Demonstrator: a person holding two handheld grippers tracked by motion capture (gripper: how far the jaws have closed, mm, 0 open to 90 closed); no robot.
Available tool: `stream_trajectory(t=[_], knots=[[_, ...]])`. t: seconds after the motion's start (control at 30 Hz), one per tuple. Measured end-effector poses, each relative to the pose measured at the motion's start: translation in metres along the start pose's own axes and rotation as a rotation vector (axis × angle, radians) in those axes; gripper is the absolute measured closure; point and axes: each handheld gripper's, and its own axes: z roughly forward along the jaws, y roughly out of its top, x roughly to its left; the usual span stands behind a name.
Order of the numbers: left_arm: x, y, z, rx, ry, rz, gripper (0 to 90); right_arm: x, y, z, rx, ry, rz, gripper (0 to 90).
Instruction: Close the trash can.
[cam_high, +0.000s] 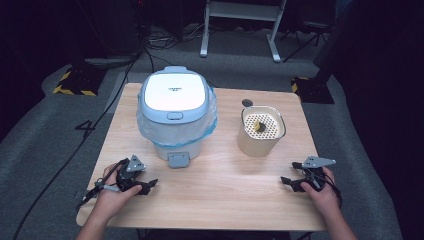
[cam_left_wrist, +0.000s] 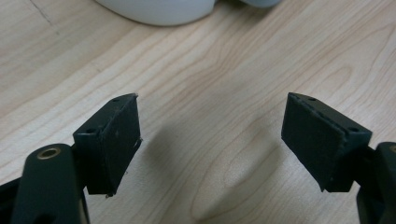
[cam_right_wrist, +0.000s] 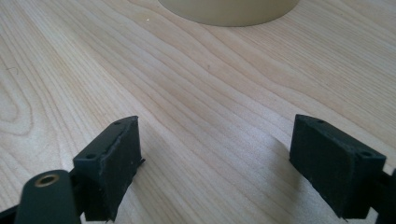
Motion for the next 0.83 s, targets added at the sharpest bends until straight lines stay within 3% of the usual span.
stream_trajectory(t=[0.07,0.2,0.37,0.83], knots=[[-0.0021,-0.0005,0.0036,0.005,0.004,0.006,19.0,0.0,0.0,0.0,0.0,0.0,0.0,16.5],[-0.0024,-0.0016,0.0062,-0.011,-0.022,-0.02,19.0,0.0,0.0,0.0,0.0,0.0,0.0,16.5],[0.0016,-0.0077,0.0091,-0.068,-0.042,-0.03,15.8,0.0,0.0,0.0001,-0.001,0.001,0.0,16.5],[0.0059,-0.0067,0.0103,-0.063,-0.06,-0.003,14.2,0.0001,0.0,0.0,0.0,0.0,-0.001,16.5]])
